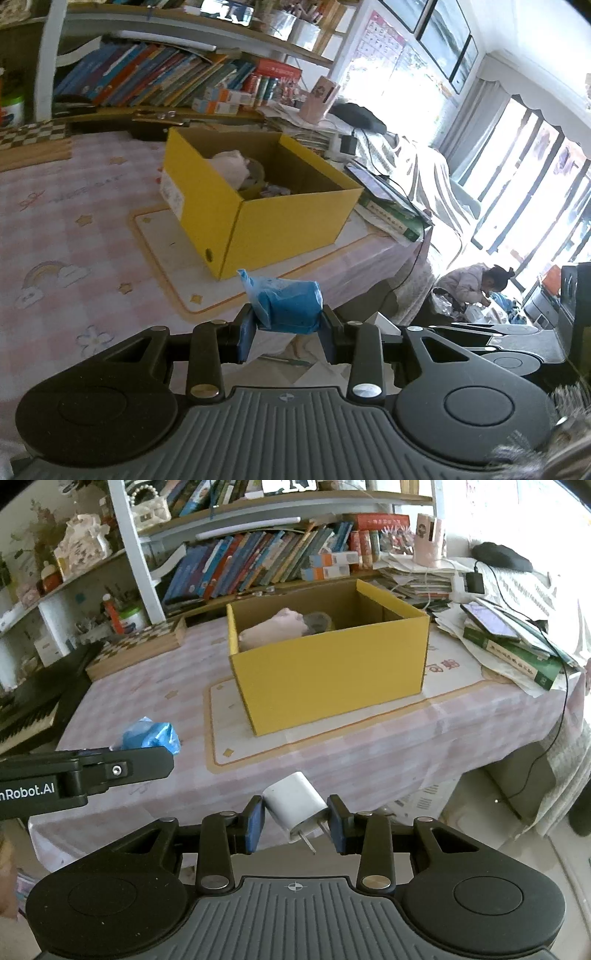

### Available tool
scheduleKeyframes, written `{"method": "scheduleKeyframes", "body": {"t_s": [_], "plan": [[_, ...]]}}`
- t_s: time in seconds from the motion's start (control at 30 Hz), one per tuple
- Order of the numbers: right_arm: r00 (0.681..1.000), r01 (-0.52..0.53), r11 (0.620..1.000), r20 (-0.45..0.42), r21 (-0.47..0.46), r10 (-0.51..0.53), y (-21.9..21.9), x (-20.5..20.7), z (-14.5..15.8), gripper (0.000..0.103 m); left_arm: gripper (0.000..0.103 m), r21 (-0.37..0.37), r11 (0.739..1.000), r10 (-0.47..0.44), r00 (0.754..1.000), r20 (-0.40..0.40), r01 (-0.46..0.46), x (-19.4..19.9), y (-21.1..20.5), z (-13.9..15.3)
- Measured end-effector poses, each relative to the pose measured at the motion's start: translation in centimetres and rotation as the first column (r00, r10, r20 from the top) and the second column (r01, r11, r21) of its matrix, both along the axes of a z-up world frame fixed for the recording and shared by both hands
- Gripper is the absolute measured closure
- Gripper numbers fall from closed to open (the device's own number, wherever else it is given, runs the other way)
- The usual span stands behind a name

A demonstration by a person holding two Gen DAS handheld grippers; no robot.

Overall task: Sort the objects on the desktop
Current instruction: 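Carry the blue object and white charger over to the yellow box with both tools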

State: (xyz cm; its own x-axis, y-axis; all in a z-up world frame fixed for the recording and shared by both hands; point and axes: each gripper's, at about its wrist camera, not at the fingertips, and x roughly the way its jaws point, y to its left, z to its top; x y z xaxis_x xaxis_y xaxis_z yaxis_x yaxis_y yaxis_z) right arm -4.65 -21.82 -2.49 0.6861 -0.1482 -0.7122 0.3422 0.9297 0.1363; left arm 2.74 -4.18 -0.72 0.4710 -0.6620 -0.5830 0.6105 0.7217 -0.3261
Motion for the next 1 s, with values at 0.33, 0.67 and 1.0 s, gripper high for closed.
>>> {"method": "scheduleKeyframes", "body": {"t_s": [0.33, 0.67, 1.0], "plan": [[1.0, 0.004, 1.0, -0.016, 0.014, -0.004, -3.7, 0.2, -0.3, 0.067, 0.07, 0.019, 0.999, -0.025, 0.999, -0.022, 0.026, 1.1, -4.1, -0.4], [1.0, -0.01, 1.0, -0.027, 0.023, 0.011, -6.9, 1.0, -0.6, 0.067, 0.07, 0.032, 0.999, -0.025, 0.999, -0.038, 0.026, 2.3, -7.2, -0.6], [0.999, -0.024, 0.999, -0.034, 0.038, 0.025, -10.0, 2.2, -1.0, 0.067, 0.07, 0.046, 0.998, -0.03, 0.999, -0.033, 0.032, 3.4, -10.5, -0.8]]}}
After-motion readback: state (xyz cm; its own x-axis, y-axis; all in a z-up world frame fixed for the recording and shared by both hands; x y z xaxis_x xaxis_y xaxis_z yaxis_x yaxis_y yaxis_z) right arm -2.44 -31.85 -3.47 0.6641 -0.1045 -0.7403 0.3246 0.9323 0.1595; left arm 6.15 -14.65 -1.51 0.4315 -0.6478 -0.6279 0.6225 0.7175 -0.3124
